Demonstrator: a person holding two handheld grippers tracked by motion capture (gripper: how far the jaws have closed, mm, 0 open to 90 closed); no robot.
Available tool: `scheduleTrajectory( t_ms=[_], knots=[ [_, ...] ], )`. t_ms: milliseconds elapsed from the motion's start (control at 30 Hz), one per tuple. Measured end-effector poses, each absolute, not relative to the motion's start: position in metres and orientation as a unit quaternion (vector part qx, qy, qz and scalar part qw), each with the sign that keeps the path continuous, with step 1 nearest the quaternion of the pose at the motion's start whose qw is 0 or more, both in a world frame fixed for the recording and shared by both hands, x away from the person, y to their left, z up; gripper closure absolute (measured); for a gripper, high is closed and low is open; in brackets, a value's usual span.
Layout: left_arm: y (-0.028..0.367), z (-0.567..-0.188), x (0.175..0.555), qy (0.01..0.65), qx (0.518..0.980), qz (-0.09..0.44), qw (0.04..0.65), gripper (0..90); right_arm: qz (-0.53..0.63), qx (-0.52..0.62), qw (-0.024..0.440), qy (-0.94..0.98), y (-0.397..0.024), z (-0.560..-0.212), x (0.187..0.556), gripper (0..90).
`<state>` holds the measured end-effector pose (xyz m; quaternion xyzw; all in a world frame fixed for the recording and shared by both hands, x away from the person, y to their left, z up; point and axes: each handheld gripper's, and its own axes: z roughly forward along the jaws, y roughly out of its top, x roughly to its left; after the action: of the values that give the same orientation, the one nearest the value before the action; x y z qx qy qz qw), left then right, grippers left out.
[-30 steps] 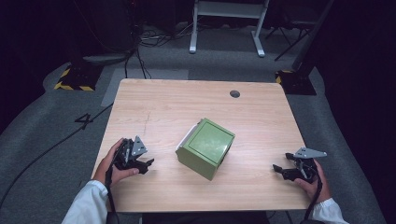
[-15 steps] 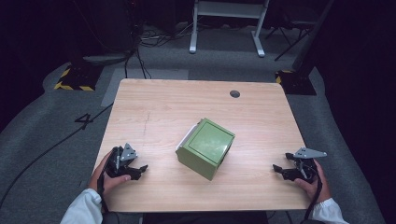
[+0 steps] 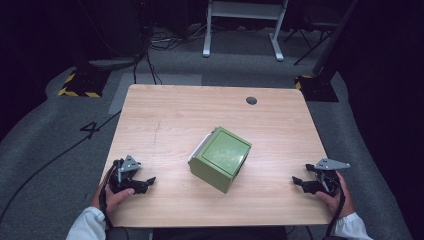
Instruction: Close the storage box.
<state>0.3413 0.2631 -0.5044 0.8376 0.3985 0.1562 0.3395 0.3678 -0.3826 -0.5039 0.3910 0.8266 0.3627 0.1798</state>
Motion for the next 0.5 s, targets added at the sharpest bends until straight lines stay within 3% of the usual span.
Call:
scheduleTrajectory(
  t_ms=[500],
  knots=[
    [0.2643, -0.5047, 0.3385, 0.406, 0.833, 0.16, 0.339, 17.8, 0.362, 0.388, 0.182, 0.827, -0.382, -0.5039, 0.3672, 16.4]
  ],
)
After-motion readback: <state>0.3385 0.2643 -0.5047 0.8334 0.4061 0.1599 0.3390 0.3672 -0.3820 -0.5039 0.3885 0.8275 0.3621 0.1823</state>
